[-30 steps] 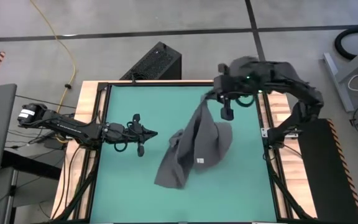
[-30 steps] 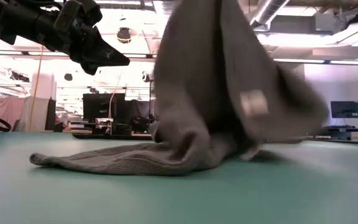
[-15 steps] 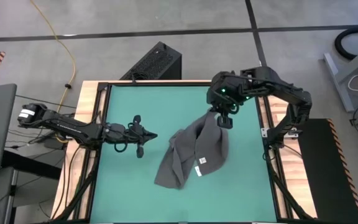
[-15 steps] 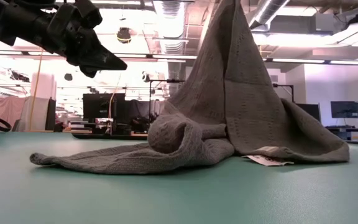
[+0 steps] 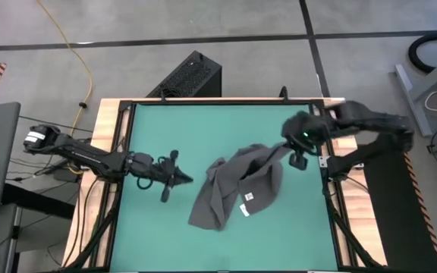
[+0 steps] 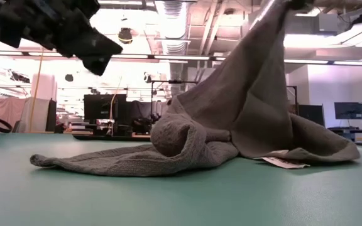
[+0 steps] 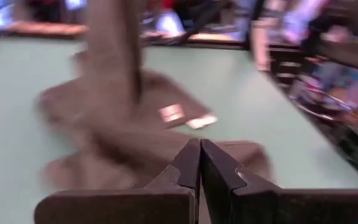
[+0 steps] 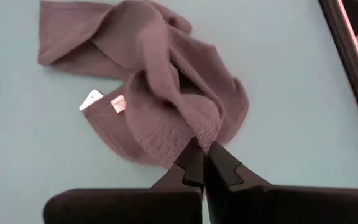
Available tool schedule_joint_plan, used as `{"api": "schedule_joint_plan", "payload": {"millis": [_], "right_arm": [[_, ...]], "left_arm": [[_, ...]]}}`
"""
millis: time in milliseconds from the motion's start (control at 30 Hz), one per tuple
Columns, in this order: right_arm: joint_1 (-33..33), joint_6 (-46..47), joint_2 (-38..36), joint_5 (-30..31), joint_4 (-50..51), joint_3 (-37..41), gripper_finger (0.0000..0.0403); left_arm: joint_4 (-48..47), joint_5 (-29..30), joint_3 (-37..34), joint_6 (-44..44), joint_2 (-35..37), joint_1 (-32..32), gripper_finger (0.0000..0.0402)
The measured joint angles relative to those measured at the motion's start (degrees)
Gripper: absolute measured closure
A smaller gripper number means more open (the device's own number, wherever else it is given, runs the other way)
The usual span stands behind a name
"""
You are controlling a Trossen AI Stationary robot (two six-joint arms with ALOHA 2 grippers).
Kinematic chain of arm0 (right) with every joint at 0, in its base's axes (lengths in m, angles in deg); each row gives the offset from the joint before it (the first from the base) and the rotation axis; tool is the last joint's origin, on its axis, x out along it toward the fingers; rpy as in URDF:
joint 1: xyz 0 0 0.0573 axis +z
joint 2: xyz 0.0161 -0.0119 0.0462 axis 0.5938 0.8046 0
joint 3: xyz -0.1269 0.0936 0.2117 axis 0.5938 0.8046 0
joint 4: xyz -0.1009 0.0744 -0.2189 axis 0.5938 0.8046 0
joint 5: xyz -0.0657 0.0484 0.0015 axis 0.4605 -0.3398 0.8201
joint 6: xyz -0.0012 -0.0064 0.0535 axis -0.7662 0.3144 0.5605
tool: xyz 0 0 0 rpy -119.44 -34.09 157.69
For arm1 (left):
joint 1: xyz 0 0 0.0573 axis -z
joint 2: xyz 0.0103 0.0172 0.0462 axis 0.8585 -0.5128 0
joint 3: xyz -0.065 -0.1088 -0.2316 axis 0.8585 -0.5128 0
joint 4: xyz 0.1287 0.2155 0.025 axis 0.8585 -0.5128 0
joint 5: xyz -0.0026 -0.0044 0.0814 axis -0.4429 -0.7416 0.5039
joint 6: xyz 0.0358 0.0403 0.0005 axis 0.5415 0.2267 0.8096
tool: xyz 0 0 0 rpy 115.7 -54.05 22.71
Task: Roll towel into tight, uniform cylinder
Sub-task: Fold the gray towel
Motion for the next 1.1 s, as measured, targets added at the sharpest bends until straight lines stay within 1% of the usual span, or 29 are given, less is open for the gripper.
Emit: {"api": "schedule_joint_plan", "payload": {"millis": [100, 200, 300, 433, 533, 667, 733, 800, 900, 1100], "right_arm": [[1.26, 3.81, -5.85, 0.03, -4.38, 9.11, 0.0387], [2.00, 6.07, -10.09, 0.20, -6.71, 15.33, 0.0387], [2.59, 6.62, -13.33, 0.20, -7.50, 19.04, 0.0387], [2.63, 6.32, -15.70, 0.23, -7.61, 21.44, 0.0387], [2.62, 4.74, -16.84, 0.23, -7.53, 21.80, 0.0387], [2.36, 2.78, -17.93, 0.26, -7.54, 21.80, 0.0387], [2.36, 1.95, -18.27, 0.29, -7.54, 21.80, 0.0387], [2.36, 1.24, -18.43, 0.28, -7.48, 21.80, 0.0387], [2.36, 0.46, -18.66, 0.31, -7.50, 21.80, 0.0387], [2.37, -1.21, -18.54, 0.38, -7.44, 21.80, 0.0387]], "left_arm": [[7.85, -1.74, 0.02, 4.75, -6.77, 3.68, 0.0401], [10.15, -2.08, 0.80, 9.77, -13.78, 7.05, 0.0392], [7.28, 0.82, 3.80, 9.86, -19.81, 9.30, 0.0369], [-3.14, 3.43, 9.71, 6.16, -26.12, 10.93, 0.0320], [-10.59, 3.39, 15.26, 6.04, -28.04, 11.88, 0.0281], [-24.13, 3.37, 22.20, 6.17, -28.36, 12.61, 0.0237], [-30.26, 3.33, 24.41, 6.12, -28.33, 12.69, 0.0220], [-34.03, 1.70, 24.83, 6.04, -28.32, 12.69, 0.0207], [-36.07, -1.36, 24.79, 5.55, -29.20, 12.73, 0.0201], [-33.35, -2.19, 24.72, 5.59, -31.86, 14.62, 0.0204]]}}
